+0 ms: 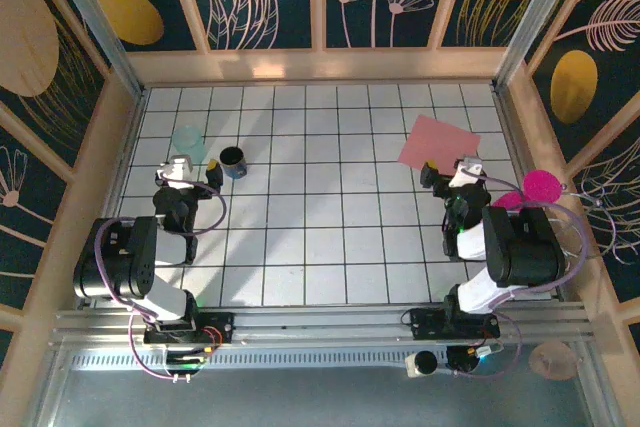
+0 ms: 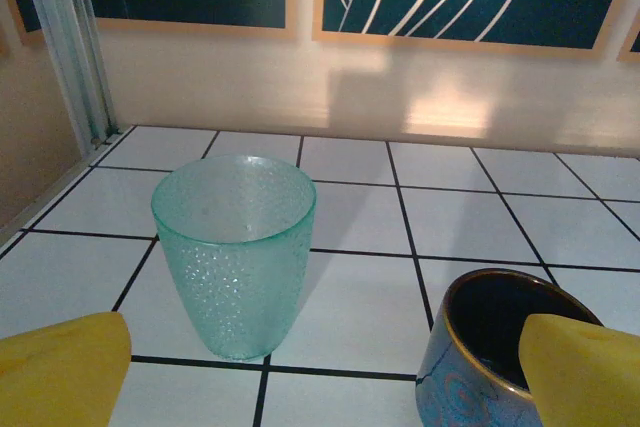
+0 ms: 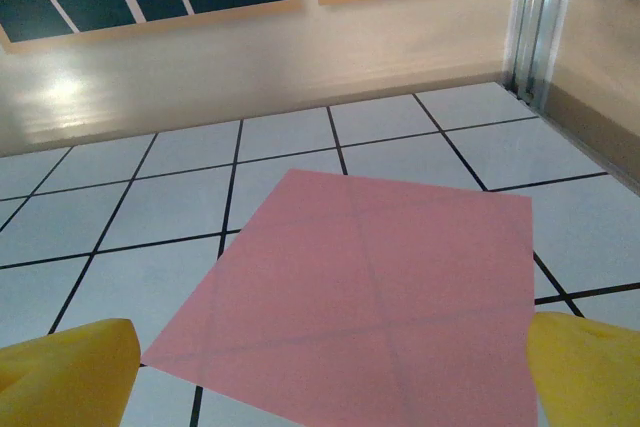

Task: Fold a paper plane with a square sheet of paper (pick it up from the middle)
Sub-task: Move the square sheet of paper to the center of the table.

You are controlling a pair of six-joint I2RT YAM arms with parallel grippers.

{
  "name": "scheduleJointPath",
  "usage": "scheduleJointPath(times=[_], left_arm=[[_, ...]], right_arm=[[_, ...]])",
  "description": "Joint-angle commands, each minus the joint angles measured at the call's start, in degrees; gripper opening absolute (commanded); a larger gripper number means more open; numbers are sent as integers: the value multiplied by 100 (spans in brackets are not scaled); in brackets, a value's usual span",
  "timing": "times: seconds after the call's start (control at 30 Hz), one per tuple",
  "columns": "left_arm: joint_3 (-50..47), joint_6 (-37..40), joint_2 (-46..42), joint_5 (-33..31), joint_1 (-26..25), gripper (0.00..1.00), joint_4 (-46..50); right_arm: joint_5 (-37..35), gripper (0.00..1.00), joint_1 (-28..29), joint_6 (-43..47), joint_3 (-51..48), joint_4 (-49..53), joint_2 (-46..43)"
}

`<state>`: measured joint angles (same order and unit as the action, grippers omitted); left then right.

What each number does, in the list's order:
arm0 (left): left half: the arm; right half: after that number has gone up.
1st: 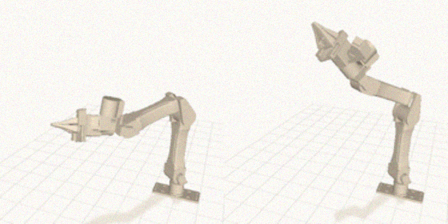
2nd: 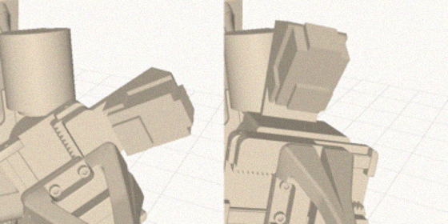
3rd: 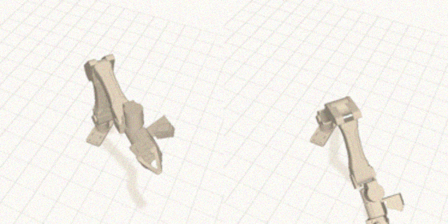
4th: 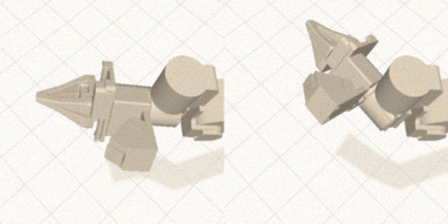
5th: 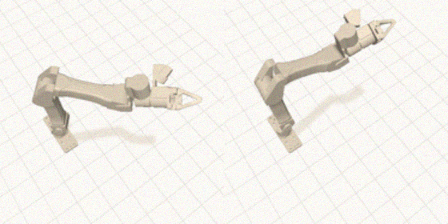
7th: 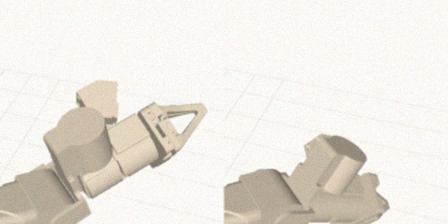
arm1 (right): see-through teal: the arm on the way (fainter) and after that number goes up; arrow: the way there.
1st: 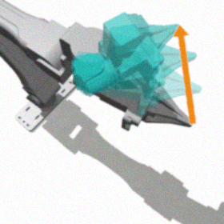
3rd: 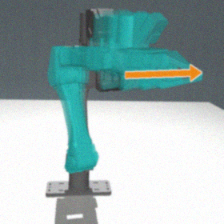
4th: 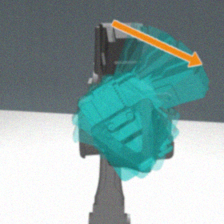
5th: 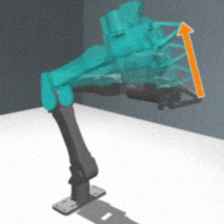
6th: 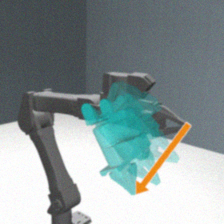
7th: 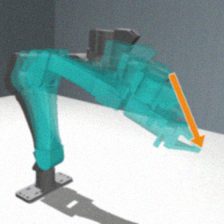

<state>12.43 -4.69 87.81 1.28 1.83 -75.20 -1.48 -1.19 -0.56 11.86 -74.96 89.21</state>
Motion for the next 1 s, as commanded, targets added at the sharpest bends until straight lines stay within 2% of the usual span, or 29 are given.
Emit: scheduleJointPath(times=[0.0,0.6,0.73,0.97], left_arm=[[-3,47,8,118,20,99,-179],[11,36,12,91,20,99,-153],[-6,-68,1,-191,20,99,-171],[-88,-85,0,-220,20,99,-330]], right_arm=[[-97,99,3,-50,61,-123,25],[-97,99,1,-50,54,-103,24],[-97,99,-2,-50,58,-111,26],[-132,99,6,-41,40,-141,19]])
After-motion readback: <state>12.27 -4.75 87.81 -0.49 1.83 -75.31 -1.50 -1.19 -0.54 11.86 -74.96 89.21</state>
